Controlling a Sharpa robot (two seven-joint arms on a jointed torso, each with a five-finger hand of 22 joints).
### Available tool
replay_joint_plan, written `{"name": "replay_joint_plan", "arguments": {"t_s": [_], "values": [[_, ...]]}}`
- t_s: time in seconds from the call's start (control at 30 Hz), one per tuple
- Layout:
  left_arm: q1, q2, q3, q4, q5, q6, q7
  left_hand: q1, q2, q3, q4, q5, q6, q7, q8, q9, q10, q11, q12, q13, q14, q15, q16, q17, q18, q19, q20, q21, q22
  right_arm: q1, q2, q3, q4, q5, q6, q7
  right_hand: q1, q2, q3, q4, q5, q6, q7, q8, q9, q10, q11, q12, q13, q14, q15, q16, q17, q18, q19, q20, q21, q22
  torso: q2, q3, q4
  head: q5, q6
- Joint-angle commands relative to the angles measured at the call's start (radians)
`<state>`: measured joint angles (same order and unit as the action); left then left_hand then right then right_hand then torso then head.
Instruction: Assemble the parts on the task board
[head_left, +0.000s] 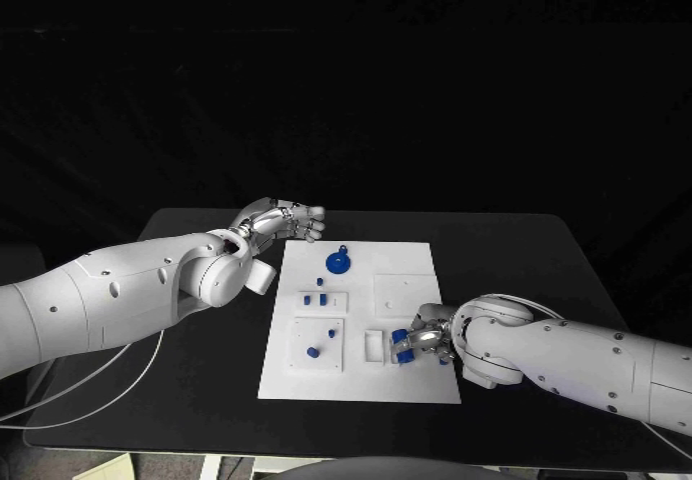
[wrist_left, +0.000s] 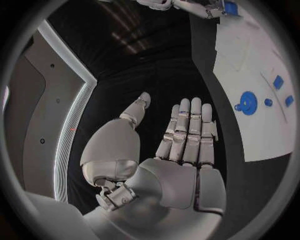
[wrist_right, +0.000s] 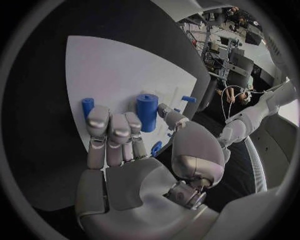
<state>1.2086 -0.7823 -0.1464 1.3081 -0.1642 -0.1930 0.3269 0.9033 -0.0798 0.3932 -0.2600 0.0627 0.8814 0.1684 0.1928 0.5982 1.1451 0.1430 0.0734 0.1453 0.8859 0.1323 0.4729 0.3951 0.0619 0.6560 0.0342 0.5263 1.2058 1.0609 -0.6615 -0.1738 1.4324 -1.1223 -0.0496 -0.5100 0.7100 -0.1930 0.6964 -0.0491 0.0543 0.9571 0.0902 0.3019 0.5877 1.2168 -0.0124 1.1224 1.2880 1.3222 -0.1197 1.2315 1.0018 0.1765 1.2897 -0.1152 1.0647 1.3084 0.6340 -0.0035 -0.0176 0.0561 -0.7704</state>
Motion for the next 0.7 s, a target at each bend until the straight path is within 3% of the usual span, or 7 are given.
{"name": "replay_joint_plan", "arguments": {"t_s": [0.03, 0.13, 0.33, 0.5, 0.7], "values": [[0.001, 0.001, 0.001, 0.002, 0.008, 0.016, 0.01, -0.009, 0.002, -0.006, -0.001, -0.005, -0.005, -0.001, 0.005, -0.001, -0.007, -0.002, -0.005, -0.001, 0.002, 0.004, -0.006, 0.001, 0.014, 0.009, 0.001, -0.005, 0.001, -0.01, -0.001, -0.006, -0.01, -0.009, -0.016, -0.003, 0.011, 0.023, 0.015, -0.009, -0.005, 0.002, 0.008, -0.005, -0.001, -0.009, -0.002, -0.007, -0.003, -0.008, -0.003, 0.0, -0.001, 0.085, -0.006, -0.004, 0.004, 0.018, 0.001, -0.0001, 0.0001, 0.003, -0.001], [0.001, 0.0, 0.001, 0.003, 0.008, 0.016, 0.01, -0.01, 0.002, -0.006, -0.001, -0.005, -0.005, -0.001, 0.005, -0.001, -0.007, -0.002, -0.005, -0.001, 0.002, 0.004, -0.006, 0.002, 0.014, 0.009, 0.001, -0.005, 0.001, -0.01, -0.008, -0.006, -0.009, 0.001, -0.041, -0.004, 0.02, 0.046, 0.029, -0.022, -0.005, 0.012, 0.007, -0.002, 0.001, -0.012, -0.003, -0.014, -0.007, -0.008, -0.004, -0.001, -0.002, 0.085, -0.008, -0.002, 0.007, 0.019, 0.0, -0.0003, -0.001, 0.004, -0.001], [0.001, 0.0, 0.001, 0.001, 0.008, 0.017, 0.008, -0.011, 0.004, -0.007, -0.001, -0.004, -0.005, -0.001, 0.005, -0.002, -0.007, -0.001, -0.004, -0.001, 0.002, 0.004, -0.007, 0.002, 0.014, 0.009, 0.001, -0.006, 0.001, -0.009, -0.025, -0.006, 0.009, 0.046, -0.072, -0.002, 0.014, 0.065, 0.036, -0.055, -0.004, 0.032, 0.002, 0.001, 0.001, -0.009, -0.008, -0.025, -0.015, -0.008, -0.007, -0.001, -0.003, 0.085, -0.011, 0.005, 0.014, 0.019, 0.0, 0.0007, -0.001, 0.006, -0.002], [0.001, -0.001, 0.001, 0.0, 0.008, 0.019, 0.008, -0.011, 0.004, -0.007, -0.001, -0.004, -0.005, -0.001, 0.005, -0.002, -0.007, -0.001, -0.004, -0.002, 0.002, 0.004, -0.007, 0.003, 0.014, 0.009, 0.001, -0.006, 0.001, -0.005, -0.043, -0.003, 0.041, 0.071, -0.088, -0.004, 0.005, 0.075, 0.04, -0.071, -0.004, 0.047, -0.002, 0.002, -0.002, -0.005, -0.011, -0.029, -0.018, -0.008, -0.01, -0.002, -0.005, 0.085, -0.013, 0.009, 0.017, 0.018, 0.001, 0.0009, -0.0019, 0.007, -0.001], [0.001, -0.001, 0.001, 0.0, 0.008, 0.018, 0.007, -0.011, 0.004, -0.008, -0.002, -0.004, -0.007, -0.001, 0.004, -0.003, -0.008, -0.001, -0.005, -0.002, 0.002, 0.004, -0.008, 0.004, 0.015, 0.01, 0.001, -0.007, 0.002, 0.018, -0.055, 0.005, 0.067, 0.103, -0.096, -0.007, 0.0, 0.077, 0.043, -0.082, -0.004, 0.052, -0.003, 0.001, -0.005, -0.004, -0.012, -0.033, -0.02, -0.008, -0.012, -0.002, -0.006, 0.085, -0.013, 0.011, 0.019, 0.017, 0.001, 0.0008, -0.0021, 0.009, 0.001]]}}
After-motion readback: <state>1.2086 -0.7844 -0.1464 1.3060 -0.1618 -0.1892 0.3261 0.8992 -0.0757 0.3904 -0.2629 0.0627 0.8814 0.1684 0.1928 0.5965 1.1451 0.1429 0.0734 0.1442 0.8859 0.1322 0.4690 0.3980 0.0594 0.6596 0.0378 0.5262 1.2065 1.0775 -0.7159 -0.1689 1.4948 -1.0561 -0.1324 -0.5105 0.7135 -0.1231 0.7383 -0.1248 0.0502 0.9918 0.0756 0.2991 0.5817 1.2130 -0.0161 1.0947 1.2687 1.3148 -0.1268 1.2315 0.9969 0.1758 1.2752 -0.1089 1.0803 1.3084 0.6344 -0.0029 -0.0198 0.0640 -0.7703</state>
